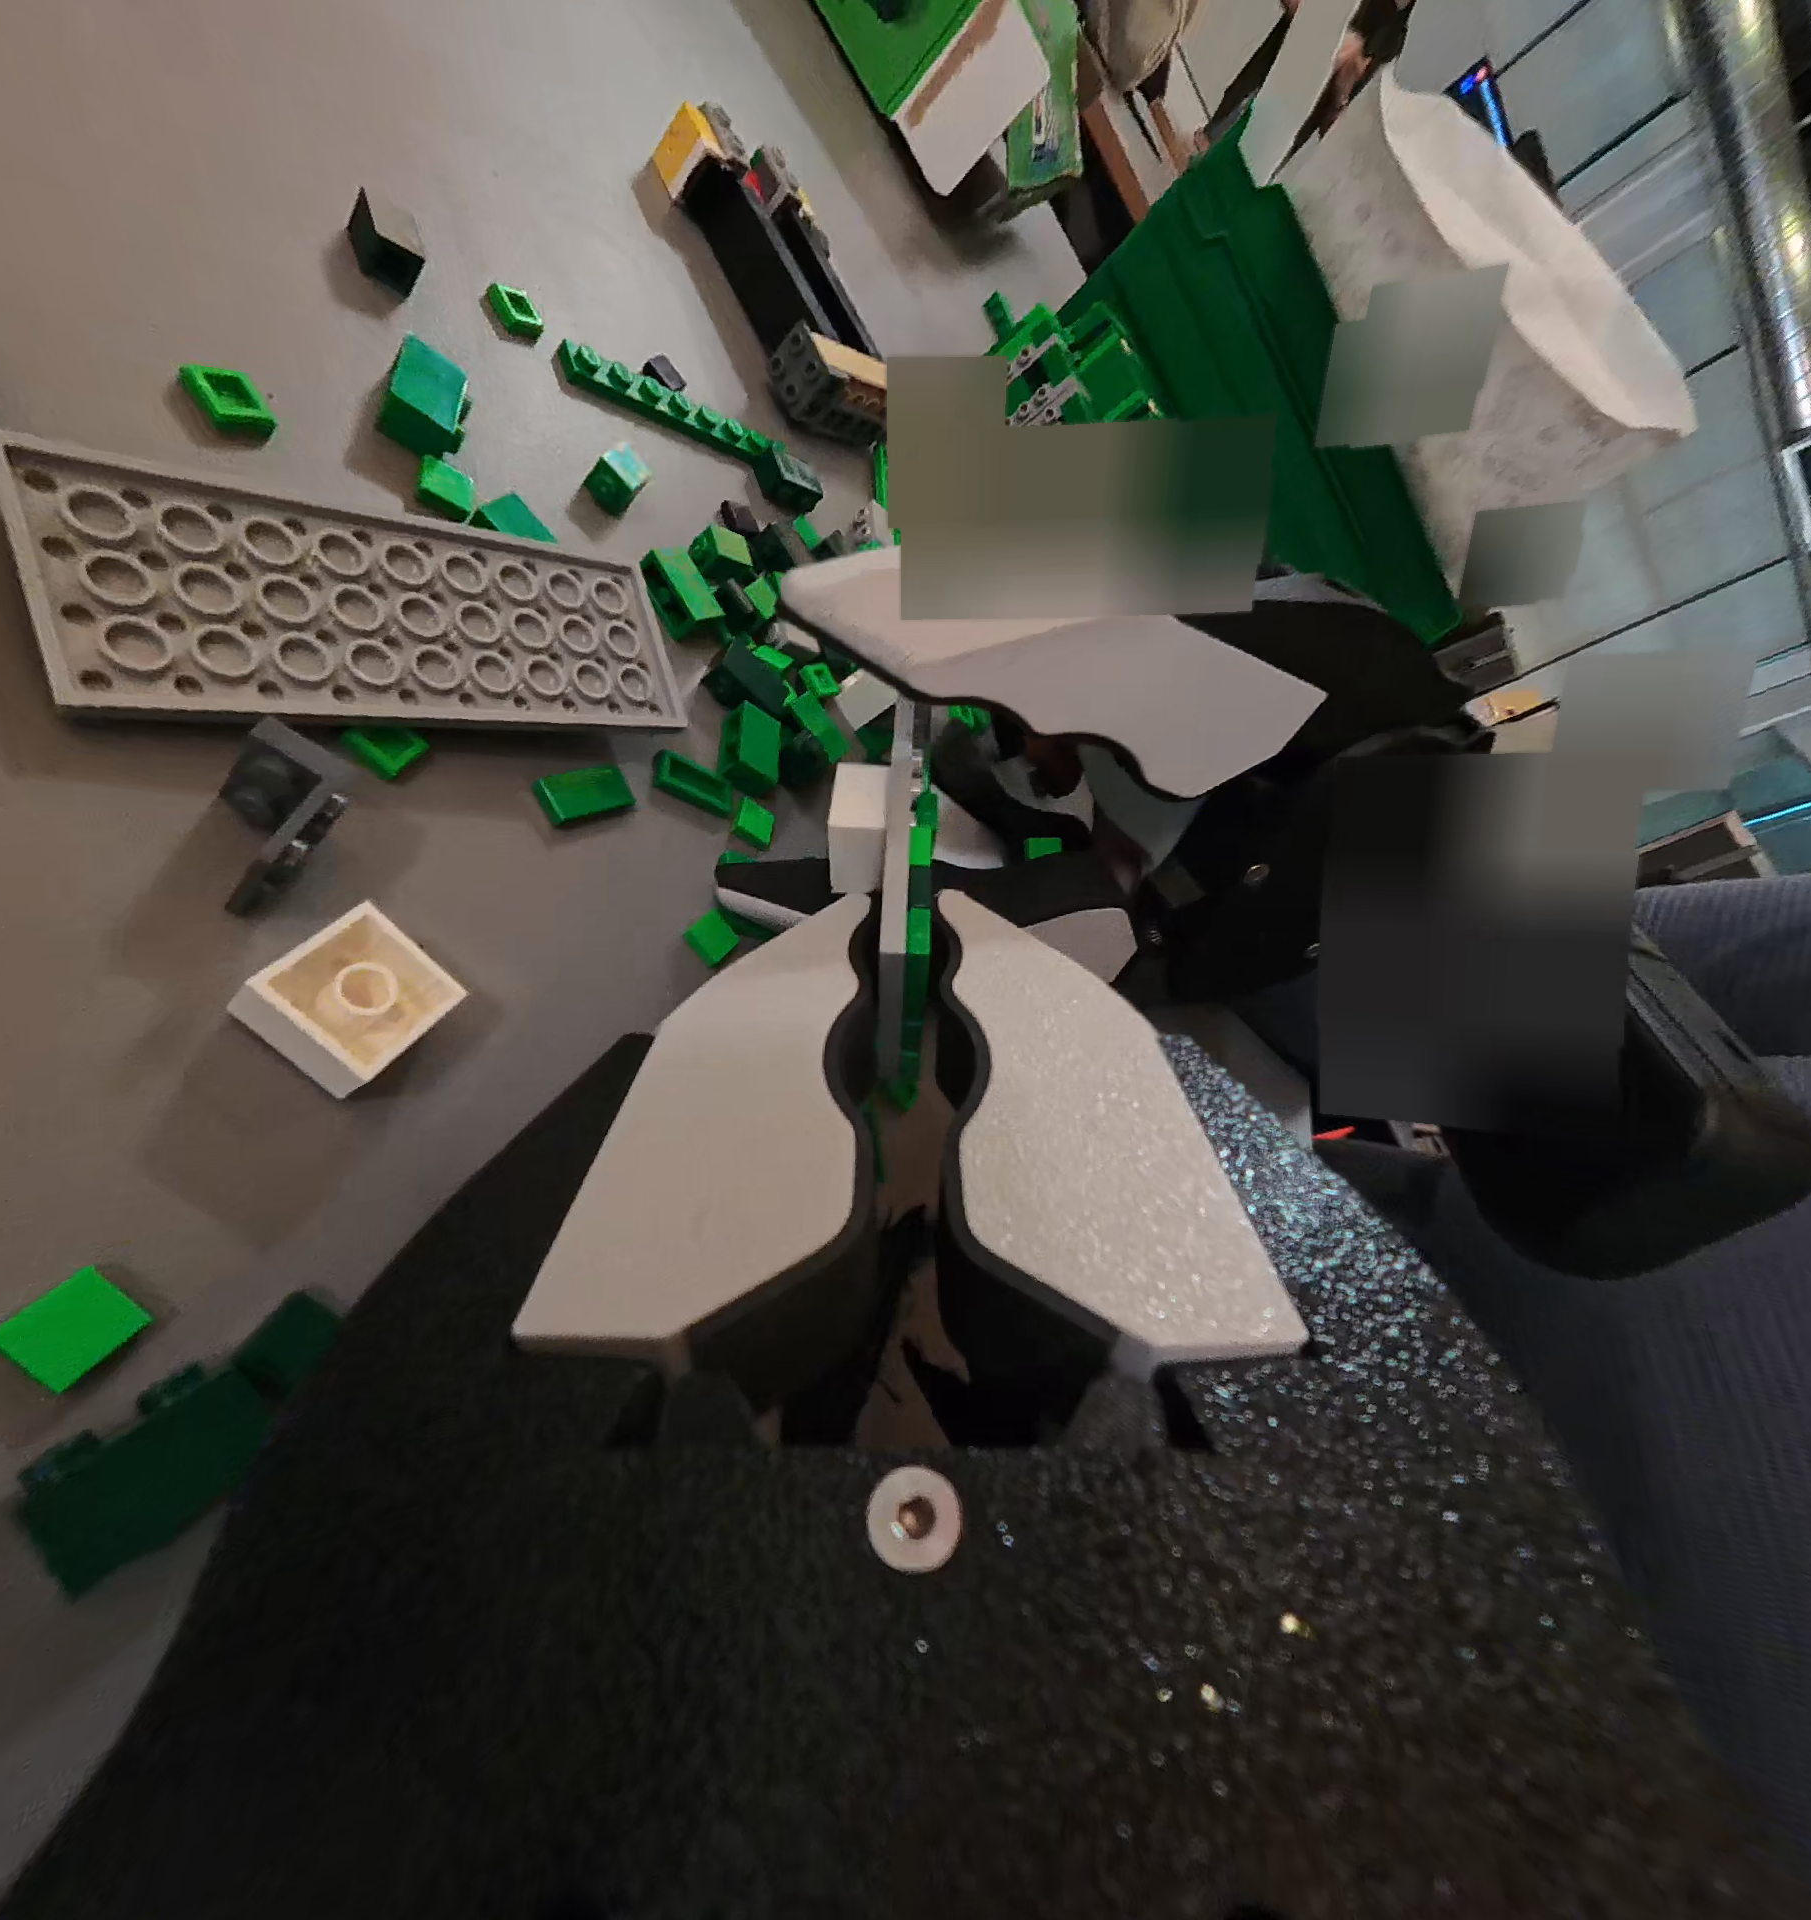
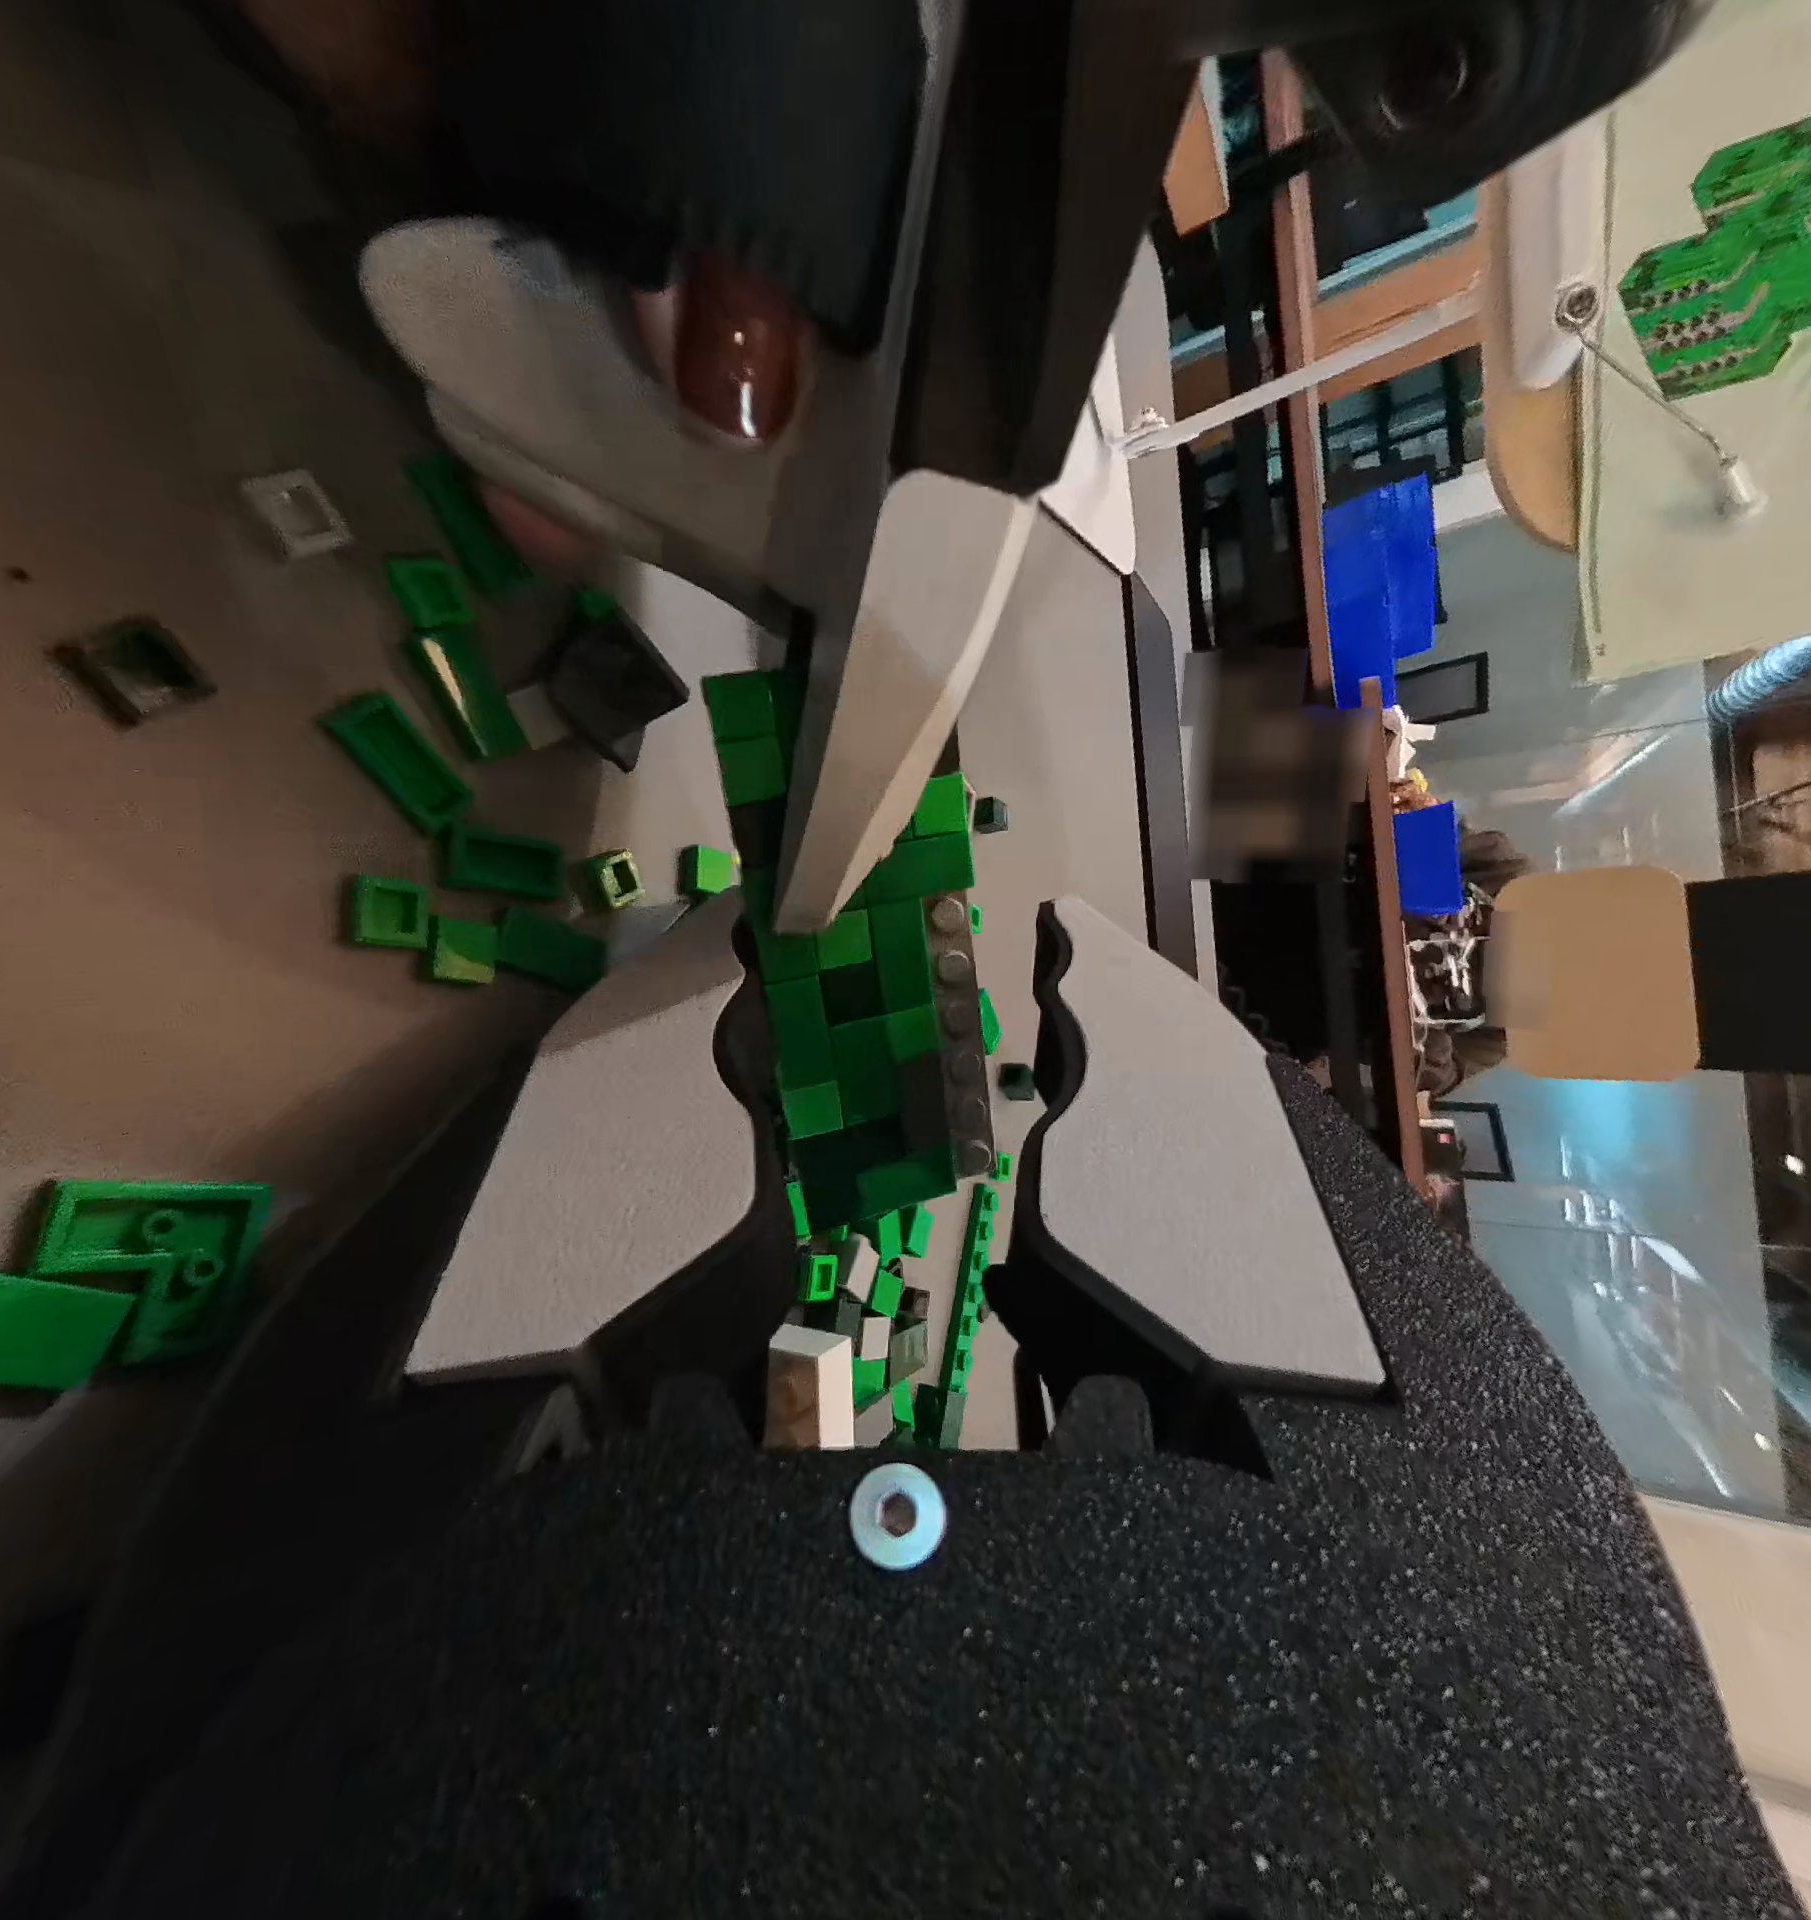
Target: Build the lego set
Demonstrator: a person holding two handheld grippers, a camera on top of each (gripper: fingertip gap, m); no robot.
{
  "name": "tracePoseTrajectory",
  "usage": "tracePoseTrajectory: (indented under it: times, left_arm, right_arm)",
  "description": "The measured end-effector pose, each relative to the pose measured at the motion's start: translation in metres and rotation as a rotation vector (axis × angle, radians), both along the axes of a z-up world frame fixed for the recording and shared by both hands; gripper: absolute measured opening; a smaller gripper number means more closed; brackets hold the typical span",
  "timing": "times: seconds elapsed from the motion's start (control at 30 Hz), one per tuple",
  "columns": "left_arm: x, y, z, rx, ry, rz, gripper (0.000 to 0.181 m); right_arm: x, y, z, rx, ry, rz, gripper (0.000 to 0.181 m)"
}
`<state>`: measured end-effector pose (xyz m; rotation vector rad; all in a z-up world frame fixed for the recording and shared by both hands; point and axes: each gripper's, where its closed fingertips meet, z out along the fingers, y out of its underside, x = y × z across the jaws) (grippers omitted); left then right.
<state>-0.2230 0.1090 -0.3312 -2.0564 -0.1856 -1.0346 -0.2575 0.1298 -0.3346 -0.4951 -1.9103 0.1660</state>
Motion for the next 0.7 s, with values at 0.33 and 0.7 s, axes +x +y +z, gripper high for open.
tracePoseTrajectory:
  times: [0.33, 0.7]
  left_arm:
    - [0.009, -0.003, 0.013, 0.092, 0.002, -0.074, 0.007]
    - [-0.006, 0.007, 0.052, 0.376, -0.035, 0.054, 0.013]
  right_arm:
    - [0.004, 0.002, 0.003, 0.127, -0.03, 0.014, 0.051]
    - [-0.002, 0.005, 0.032, -0.428, 0.103, -0.139, 0.032]
